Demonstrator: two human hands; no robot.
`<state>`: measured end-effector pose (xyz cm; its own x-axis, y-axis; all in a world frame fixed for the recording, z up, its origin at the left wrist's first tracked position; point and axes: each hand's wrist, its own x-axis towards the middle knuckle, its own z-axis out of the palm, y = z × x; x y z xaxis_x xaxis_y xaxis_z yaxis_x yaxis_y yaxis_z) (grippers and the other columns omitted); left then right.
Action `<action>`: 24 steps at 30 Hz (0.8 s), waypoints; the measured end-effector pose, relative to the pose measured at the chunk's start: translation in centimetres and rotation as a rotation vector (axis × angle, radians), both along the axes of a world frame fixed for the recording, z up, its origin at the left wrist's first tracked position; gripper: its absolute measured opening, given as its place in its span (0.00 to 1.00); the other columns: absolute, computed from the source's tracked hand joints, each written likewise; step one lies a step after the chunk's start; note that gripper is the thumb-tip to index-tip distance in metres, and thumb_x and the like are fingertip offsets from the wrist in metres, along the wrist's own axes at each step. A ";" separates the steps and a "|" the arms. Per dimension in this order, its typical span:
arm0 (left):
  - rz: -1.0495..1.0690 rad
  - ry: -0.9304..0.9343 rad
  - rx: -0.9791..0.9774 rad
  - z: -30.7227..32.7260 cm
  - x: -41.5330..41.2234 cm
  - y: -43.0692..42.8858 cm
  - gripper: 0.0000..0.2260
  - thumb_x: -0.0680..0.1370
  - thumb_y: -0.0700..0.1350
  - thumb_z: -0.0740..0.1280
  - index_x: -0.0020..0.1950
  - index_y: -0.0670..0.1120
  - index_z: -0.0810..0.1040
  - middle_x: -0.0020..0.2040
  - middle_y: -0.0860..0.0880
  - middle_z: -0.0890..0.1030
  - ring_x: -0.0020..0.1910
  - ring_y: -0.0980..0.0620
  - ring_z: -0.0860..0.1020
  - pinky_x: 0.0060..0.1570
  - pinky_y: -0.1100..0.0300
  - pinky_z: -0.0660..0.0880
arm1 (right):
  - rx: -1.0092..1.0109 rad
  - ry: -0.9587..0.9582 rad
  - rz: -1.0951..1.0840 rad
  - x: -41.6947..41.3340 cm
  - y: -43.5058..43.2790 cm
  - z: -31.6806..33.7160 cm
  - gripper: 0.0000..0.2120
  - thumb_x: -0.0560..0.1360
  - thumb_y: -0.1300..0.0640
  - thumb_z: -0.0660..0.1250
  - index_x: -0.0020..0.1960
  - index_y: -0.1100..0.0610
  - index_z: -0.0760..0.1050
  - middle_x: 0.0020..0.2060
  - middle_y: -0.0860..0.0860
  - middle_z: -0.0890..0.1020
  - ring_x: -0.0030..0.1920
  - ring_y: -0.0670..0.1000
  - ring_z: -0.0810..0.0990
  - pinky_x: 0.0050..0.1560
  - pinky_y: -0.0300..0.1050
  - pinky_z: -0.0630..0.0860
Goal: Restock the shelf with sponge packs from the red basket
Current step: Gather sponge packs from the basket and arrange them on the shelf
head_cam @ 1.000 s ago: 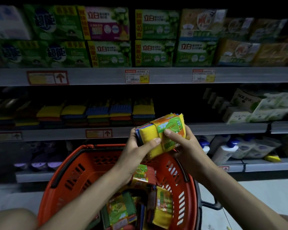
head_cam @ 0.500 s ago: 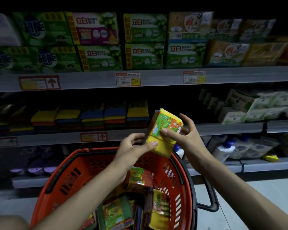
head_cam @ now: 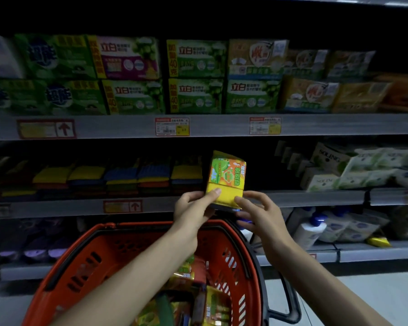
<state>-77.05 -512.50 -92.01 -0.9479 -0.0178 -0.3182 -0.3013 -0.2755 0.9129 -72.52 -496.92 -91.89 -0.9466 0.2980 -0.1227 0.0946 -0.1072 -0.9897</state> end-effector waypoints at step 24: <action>0.128 0.067 -0.187 -0.3 -1.3 4.9 0.23 0.82 0.42 0.66 0.78 0.46 0.69 0.74 0.50 0.75 0.67 0.56 0.74 0.58 0.63 0.69 | 0.215 0.106 -0.232 -6.8 -0.1 -2.2 0.03 0.74 0.48 0.75 0.46 0.45 0.86 0.36 0.52 0.87 0.38 0.55 0.86 0.46 0.59 0.84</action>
